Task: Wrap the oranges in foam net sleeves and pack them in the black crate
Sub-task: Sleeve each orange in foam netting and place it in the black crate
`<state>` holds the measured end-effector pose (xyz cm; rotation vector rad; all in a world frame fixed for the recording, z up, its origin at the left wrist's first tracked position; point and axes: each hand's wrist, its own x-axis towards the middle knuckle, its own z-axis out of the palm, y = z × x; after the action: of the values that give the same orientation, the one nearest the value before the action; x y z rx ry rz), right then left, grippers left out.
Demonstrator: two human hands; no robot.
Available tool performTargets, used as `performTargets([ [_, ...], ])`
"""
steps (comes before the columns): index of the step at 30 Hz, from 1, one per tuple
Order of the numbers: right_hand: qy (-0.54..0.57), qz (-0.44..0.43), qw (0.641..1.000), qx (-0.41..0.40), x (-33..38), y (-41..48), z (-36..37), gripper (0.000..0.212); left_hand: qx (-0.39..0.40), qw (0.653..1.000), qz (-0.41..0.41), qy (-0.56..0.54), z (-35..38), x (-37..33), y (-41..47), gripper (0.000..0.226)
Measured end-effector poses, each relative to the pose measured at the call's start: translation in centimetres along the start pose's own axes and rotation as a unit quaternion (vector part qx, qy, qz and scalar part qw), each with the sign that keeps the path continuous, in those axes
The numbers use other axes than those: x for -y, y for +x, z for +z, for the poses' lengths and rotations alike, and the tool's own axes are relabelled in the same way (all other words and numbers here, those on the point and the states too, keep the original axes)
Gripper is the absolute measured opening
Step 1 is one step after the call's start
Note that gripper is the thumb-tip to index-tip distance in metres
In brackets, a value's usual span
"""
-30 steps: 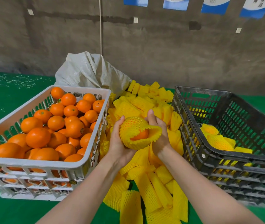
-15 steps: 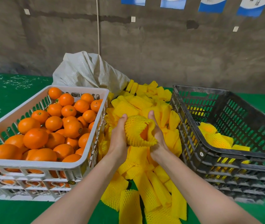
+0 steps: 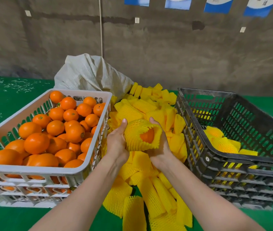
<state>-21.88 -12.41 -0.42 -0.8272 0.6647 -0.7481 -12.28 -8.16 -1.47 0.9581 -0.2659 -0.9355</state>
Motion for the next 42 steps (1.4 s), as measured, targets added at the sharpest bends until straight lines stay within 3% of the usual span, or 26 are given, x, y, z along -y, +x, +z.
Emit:
performTargets([
  [3, 0.020, -0.001, 1.000, 0.003, -0.1, -0.1, -0.2, 0.034, -0.035, 0.999, -0.010, 0.035, 0.3, -0.3, 0.5, 0.031],
  [6, 0.035, 0.005, 0.998, 0.046, -0.1, -0.3, -0.3, 0.057, 0.033, 0.994, -0.015, 0.102, 0.0, -0.6, 0.4, 0.049],
  [9, 0.049, -0.003, 0.998, 0.040, 0.1, -0.5, -0.1, 0.041, 0.112, 0.991, -0.026, 0.062, -0.5, -0.9, 0.4, 0.042],
  [13, 0.037, -0.030, 0.998, 0.043, -0.1, -0.6, -0.2, 0.026, 0.113, 0.992, -0.039, 0.049, -0.6, -0.9, 0.5, 0.029],
  [18, 0.032, -0.046, 0.998, 0.028, -0.3, -0.8, -0.2, 0.022, 0.109, 0.983, 0.050, 0.138, -0.7, -0.4, 0.3, 0.034],
  [22, -0.006, -0.064, 0.996, 0.062, -0.8, -0.4, -0.5, 0.035, 0.055, 0.973, 0.125, 0.188, -0.7, -0.1, 0.0, 0.046],
  [24, -0.039, -0.075, 0.995, 0.058, -0.5, -0.4, -0.4, 0.034, 0.050, 0.978, 0.070, 0.192, -0.8, -0.5, -0.2, 0.052],
  [26, -0.106, -0.104, 0.988, 0.038, -0.3, 0.0, -1.0, 0.041, 0.075, 0.986, -0.073, 0.129, -1.0, -0.8, -0.2, 0.042],
  [27, -0.144, -0.135, 0.980, 0.030, -0.4, 0.2, -1.3, 0.033, 0.101, 0.980, -0.149, 0.090, -1.1, -1.1, -0.5, 0.036],
  [29, -0.186, -0.170, 0.968, 0.008, -0.3, 0.4, -1.8, 0.022, 0.144, 0.957, -0.250, 0.026, -0.9, -1.1, -0.8, 0.052],
  [31, -0.176, -0.169, 0.970, -0.012, 0.0, 0.5, -2.2, 0.029, 0.181, 0.950, -0.253, 0.007, -0.7, -0.9, -0.5, 0.060],
  [34, -0.171, -0.213, 0.962, -0.014, 0.6, 0.2, -2.2, 0.021, 0.198, 0.958, -0.206, 0.023, -0.3, -0.7, -0.5, 0.049],
  [36, -0.217, -0.250, 0.944, -0.015, 0.6, 0.3, -1.9, 0.037, 0.206, 0.960, -0.183, 0.048, -0.2, -0.4, -0.6, 0.047],
  [39, -0.304, -0.303, 0.902, -0.043, 0.5, 0.8, -1.8, 0.040, 0.221, 0.955, -0.181, 0.078, -0.3, 0.0, -0.8, 0.047],
  [42, -0.312, -0.291, 0.903, -0.055, 0.7, 1.2, -2.0, 0.048, 0.223, 0.951, -0.191, 0.098, -0.6, -0.1, -0.8, 0.048],
])
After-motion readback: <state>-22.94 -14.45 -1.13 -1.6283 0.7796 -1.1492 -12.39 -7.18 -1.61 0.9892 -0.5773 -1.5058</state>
